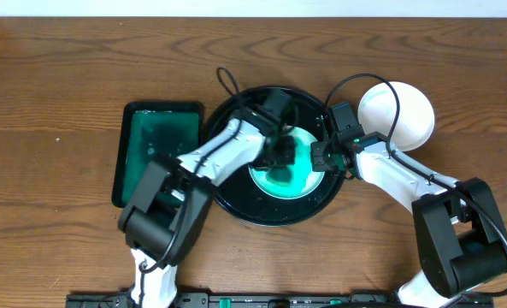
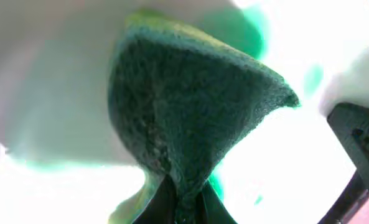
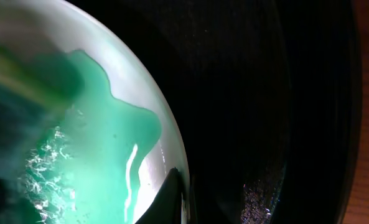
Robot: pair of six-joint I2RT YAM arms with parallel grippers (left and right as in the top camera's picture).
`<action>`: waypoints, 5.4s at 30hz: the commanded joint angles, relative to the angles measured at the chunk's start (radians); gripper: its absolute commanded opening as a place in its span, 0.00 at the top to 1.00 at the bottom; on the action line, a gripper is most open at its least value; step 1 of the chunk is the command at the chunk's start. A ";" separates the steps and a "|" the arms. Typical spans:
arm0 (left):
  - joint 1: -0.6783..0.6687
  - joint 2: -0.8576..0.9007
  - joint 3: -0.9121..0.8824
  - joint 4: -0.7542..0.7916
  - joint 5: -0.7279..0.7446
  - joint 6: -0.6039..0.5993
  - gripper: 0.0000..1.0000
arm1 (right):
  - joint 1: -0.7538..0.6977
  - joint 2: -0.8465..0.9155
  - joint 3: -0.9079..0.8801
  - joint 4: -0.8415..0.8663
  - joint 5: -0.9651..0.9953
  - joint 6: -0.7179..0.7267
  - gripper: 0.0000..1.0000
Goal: Clean dirty plates on tray and stack at the side
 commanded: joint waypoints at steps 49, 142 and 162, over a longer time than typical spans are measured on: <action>0.258 -0.319 -0.042 -0.118 -0.034 0.130 0.93 | 0.014 0.051 -0.026 -0.048 -0.030 -0.011 0.99; 0.557 -0.484 -0.047 -0.408 -0.055 0.140 0.20 | 0.146 -0.059 -0.021 -0.061 0.195 0.637 0.99; 0.556 -0.484 -0.047 -0.401 -0.054 0.140 0.20 | 0.362 -0.021 -0.021 0.043 0.137 0.649 0.82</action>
